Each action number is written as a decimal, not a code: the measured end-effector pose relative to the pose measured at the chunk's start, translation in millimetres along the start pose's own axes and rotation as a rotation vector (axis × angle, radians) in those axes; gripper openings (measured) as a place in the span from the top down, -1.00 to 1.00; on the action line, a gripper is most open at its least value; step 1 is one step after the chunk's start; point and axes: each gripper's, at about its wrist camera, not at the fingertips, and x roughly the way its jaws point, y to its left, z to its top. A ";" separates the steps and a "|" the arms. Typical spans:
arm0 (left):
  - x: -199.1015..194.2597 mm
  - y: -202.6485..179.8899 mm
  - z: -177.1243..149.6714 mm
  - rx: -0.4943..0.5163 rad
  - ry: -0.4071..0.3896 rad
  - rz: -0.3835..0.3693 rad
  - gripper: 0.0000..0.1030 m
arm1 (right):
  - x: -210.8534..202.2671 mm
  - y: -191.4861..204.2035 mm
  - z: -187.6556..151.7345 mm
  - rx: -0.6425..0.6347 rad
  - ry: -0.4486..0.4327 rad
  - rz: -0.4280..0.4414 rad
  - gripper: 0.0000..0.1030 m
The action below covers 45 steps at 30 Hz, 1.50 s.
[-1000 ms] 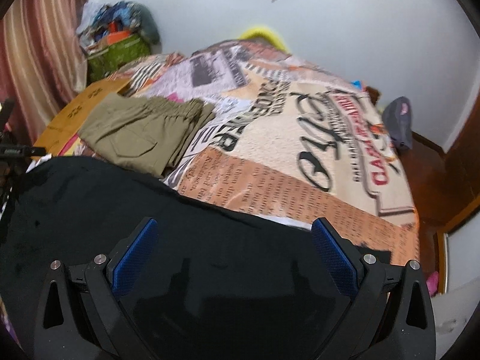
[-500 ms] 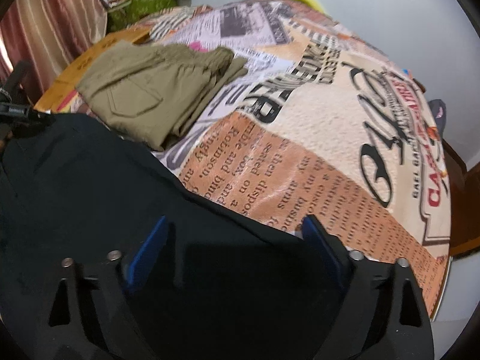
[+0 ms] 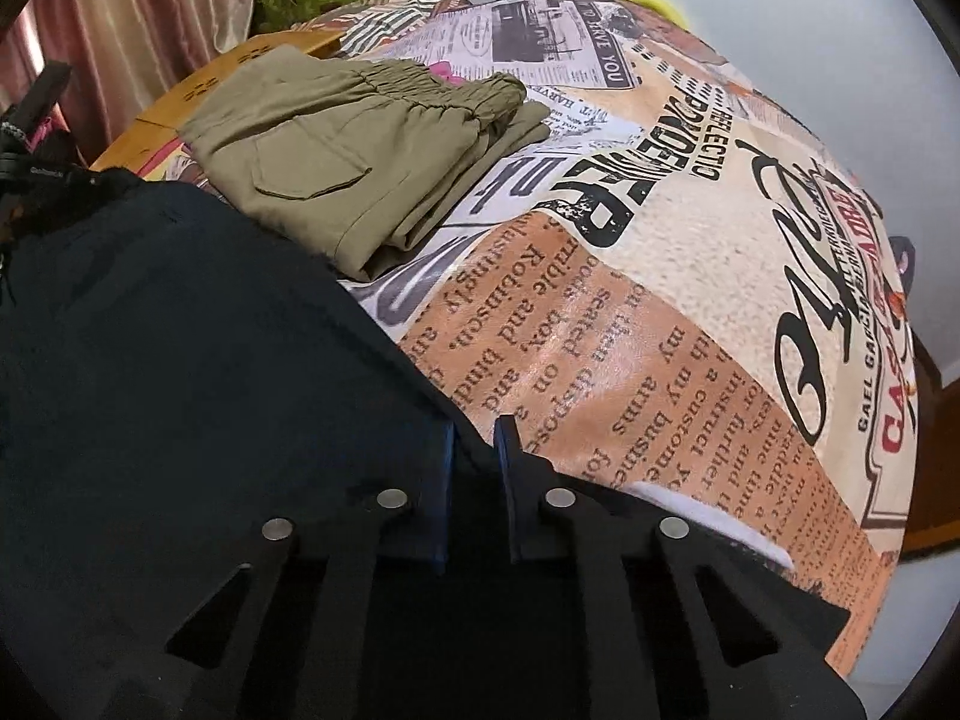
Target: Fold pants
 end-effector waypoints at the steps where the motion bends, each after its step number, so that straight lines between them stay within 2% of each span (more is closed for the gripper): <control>1: -7.8 -3.2 -0.4 0.016 -0.019 0.002 0.78 | -3.5 1.3 -1.7 0.010 -0.008 0.004 0.84; 11: -79.8 -14.1 -6.4 0.053 -0.169 -0.051 0.83 | -57.2 5.9 -4.1 0.061 -0.110 -0.006 0.92; 19: -139.0 -20.9 -32.6 0.082 -0.252 -0.076 0.84 | -109.9 13.8 -18.3 0.109 -0.186 -0.030 0.92; 26: -191.1 -19.7 -75.4 0.091 -0.319 -0.099 0.84 | -162.1 33.8 -44.2 0.137 -0.252 -0.035 0.93; 31: -212.1 -21.2 -109.6 0.106 -0.337 -0.100 0.85 | -189.9 54.8 -69.7 0.135 -0.279 -0.025 0.93; 40: -234.7 -8.6 -172.5 0.104 -0.349 -0.091 0.90 | -216.5 87.2 -114.8 0.145 -0.297 -0.015 0.92; 45: -237.2 3.8 -207.7 0.093 -0.347 -0.071 0.91 | -217.4 101.1 -139.1 0.172 -0.287 0.003 0.93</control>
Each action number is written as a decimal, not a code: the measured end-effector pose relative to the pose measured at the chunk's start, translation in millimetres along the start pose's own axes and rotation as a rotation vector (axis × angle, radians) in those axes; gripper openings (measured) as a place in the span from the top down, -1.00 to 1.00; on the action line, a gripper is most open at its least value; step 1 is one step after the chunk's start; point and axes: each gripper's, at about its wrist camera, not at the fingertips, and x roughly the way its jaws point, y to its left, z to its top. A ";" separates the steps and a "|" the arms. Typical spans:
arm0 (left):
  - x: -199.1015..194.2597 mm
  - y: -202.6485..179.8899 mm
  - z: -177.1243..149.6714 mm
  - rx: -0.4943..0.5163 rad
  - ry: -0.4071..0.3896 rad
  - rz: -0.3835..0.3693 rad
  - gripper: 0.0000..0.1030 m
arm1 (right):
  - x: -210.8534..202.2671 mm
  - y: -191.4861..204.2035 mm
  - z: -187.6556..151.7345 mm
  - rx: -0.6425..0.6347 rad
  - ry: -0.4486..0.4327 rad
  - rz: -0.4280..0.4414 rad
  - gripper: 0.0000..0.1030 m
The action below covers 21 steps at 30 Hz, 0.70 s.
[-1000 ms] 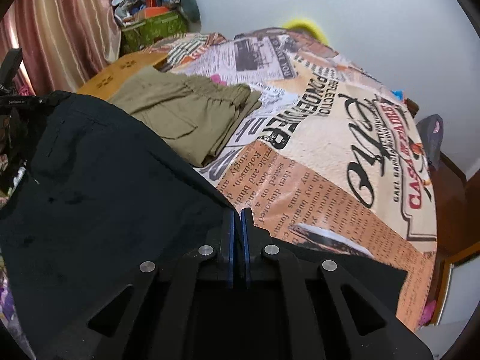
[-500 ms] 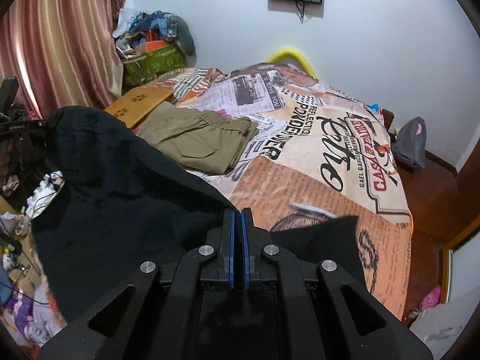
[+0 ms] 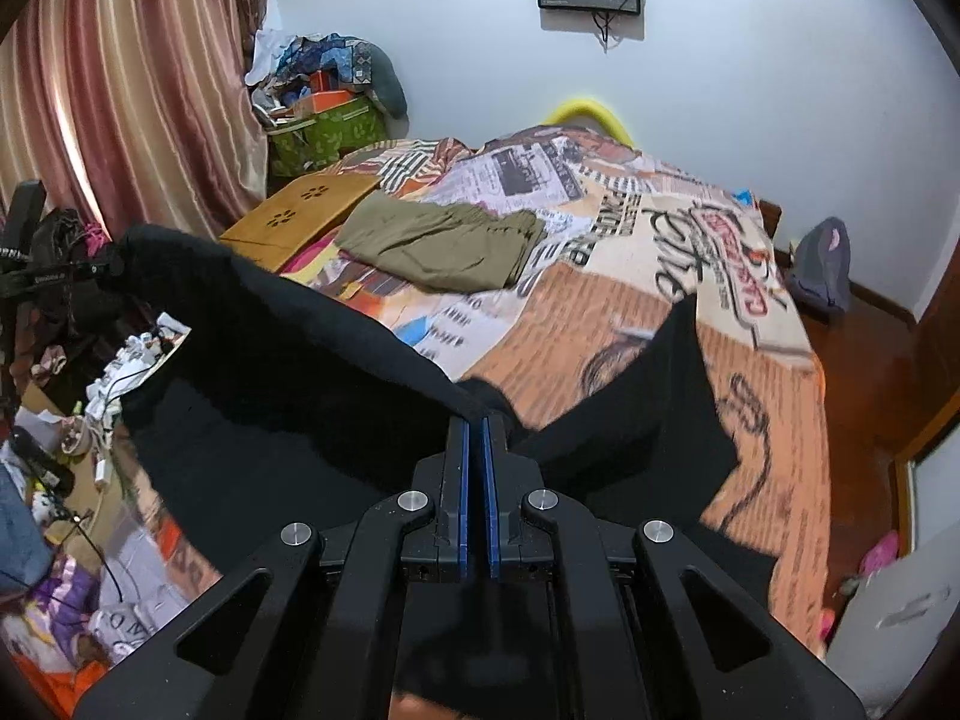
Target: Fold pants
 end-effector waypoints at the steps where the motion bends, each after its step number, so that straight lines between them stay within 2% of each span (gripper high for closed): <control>1: -1.8 3.0 -8.7 -0.007 0.006 0.003 0.91 | -1.1 2.4 -5.2 0.003 0.005 0.002 0.93; 7: -1.0 15.6 -54.0 -0.035 0.041 0.009 0.93 | -3.0 16.7 -39.1 0.010 0.048 0.025 0.92; 12: 16.5 26.2 -89.9 -0.077 0.090 0.018 0.93 | 6.3 28.8 -66.2 0.007 0.095 0.025 0.92; 19: 43.1 30.8 -132.5 -0.085 0.171 0.077 0.93 | 16.2 28.5 -91.7 0.074 0.146 0.035 0.90; 21: 47.6 31.3 -139.6 -0.085 0.191 0.090 0.93 | 18.9 28.5 -95.7 0.081 0.161 0.042 0.83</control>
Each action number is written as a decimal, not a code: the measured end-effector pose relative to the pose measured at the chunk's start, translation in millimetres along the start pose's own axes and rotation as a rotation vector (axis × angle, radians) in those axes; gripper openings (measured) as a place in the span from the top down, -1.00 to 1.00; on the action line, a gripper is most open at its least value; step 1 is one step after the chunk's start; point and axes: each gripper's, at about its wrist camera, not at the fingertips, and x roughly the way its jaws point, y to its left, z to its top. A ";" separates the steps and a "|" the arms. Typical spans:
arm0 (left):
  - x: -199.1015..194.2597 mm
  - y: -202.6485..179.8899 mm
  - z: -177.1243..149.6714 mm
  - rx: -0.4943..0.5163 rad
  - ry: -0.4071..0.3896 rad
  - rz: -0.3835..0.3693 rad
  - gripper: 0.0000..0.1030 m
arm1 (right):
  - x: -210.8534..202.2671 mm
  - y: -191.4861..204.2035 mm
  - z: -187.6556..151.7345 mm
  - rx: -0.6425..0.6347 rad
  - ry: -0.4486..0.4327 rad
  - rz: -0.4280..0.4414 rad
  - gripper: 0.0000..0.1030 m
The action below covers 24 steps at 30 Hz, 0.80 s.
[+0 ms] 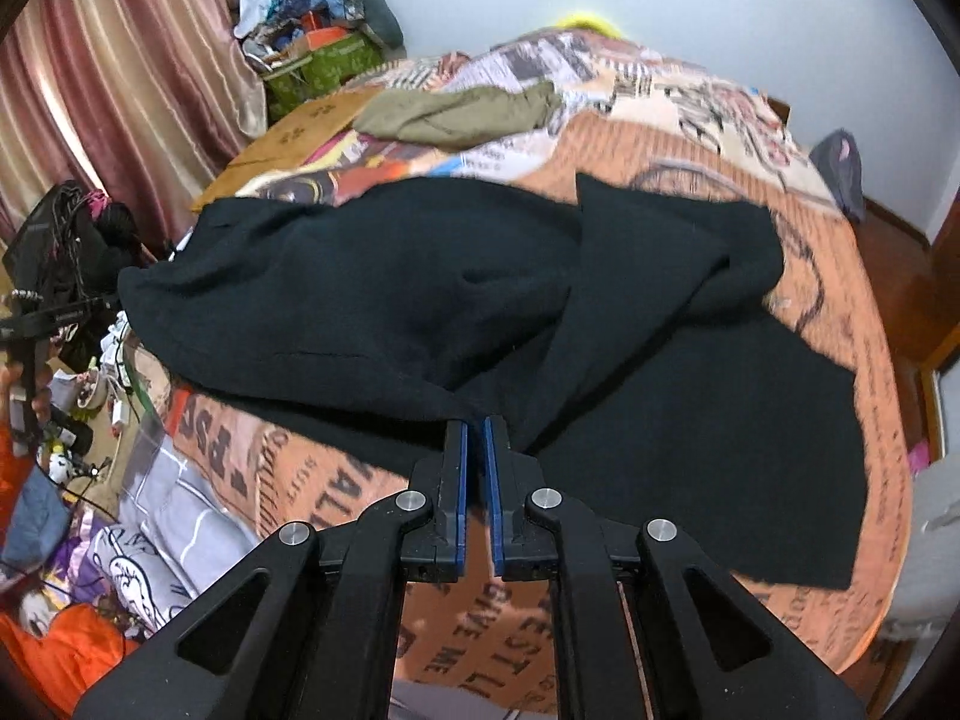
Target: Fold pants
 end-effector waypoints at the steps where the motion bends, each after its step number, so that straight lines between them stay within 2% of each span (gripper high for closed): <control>1: 1.3 1.6 -2.9 -0.013 0.004 -0.004 0.93 | 0.0 0.8 -0.8 0.002 0.002 0.001 0.82; 3: -0.4 5.6 -5.3 -0.035 0.002 -0.013 0.93 | -2.3 -0.2 -0.8 0.008 0.000 0.002 0.82; 5: -6.7 8.9 -5.7 -0.052 -0.006 0.011 0.93 | -5.0 -1.6 -1.2 0.018 0.002 0.008 0.79; 9: -23.9 12.1 -2.5 -0.053 -0.027 0.039 0.92 | -17.0 -5.4 -3.8 0.015 -0.003 -0.023 0.46; 13: -47.5 5.2 11.4 -0.045 -0.076 0.051 0.91 | -35.6 -16.0 0.0 0.021 -0.043 -0.064 0.45; 19: -59.9 -29.3 43.4 0.002 -0.131 0.011 0.62 | -46.0 -35.0 26.3 0.047 -0.099 -0.110 0.39; 21: -56.7 -45.9 56.2 0.030 -0.143 0.002 0.41 | -44.6 -38.9 40.0 0.050 -0.122 -0.119 0.28; 24: -48.7 -73.6 77.0 0.071 -0.166 -0.008 0.30 | -38.2 -40.3 58.2 0.037 -0.146 -0.131 0.16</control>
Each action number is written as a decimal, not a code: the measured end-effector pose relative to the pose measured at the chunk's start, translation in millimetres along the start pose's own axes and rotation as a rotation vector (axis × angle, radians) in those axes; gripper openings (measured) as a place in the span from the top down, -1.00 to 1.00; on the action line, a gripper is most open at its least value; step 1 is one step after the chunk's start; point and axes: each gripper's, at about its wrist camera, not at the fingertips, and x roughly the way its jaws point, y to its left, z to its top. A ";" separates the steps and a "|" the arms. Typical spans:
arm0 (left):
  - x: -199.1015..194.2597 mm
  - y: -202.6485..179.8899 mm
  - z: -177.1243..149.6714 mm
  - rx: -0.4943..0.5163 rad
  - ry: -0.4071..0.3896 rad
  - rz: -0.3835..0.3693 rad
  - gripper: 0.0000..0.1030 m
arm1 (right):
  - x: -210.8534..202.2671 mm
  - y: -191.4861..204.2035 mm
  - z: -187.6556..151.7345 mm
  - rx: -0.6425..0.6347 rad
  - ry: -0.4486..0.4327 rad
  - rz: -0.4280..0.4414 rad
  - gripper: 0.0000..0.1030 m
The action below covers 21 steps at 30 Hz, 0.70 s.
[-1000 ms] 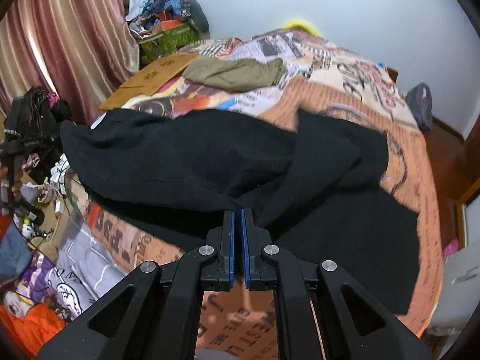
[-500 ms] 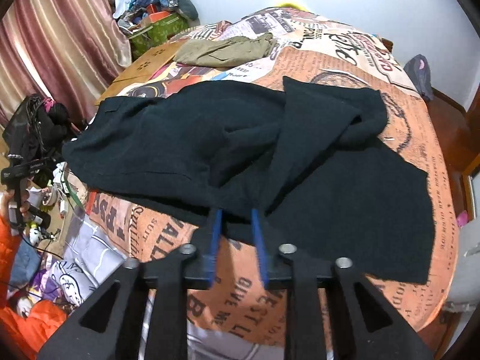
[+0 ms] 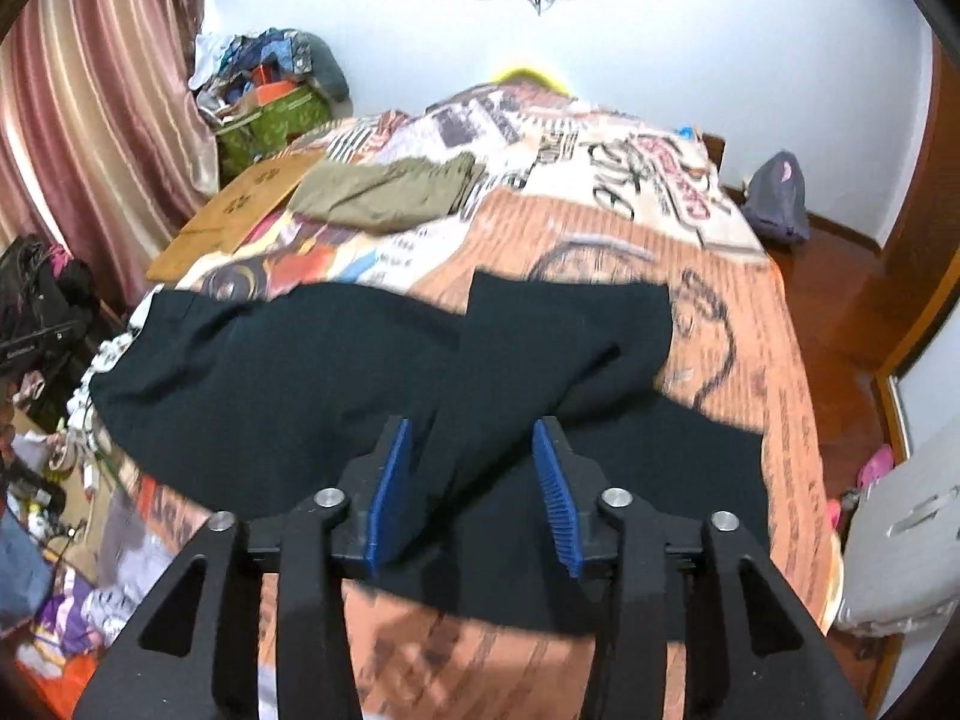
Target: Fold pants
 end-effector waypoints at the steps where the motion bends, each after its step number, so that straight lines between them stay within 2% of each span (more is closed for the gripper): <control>1: 4.1 -6.9 5.6 0.009 -0.001 -0.009 0.29 | 4.7 0.3 5.2 -0.002 -0.005 -0.003 0.16; 5: 30.3 -41.3 34.0 0.038 -0.007 -0.058 0.15 | 26.2 -1.7 23.6 0.001 -0.008 -0.001 0.10; 12: 83.2 -91.2 68.6 0.095 0.006 -0.096 0.01 | 89.1 -4.7 56.0 -0.005 0.064 0.006 0.09; 21: 131.6 -116.6 70.8 0.155 0.056 -0.112 -0.04 | 172.4 -6.3 83.7 -0.044 0.248 0.042 0.09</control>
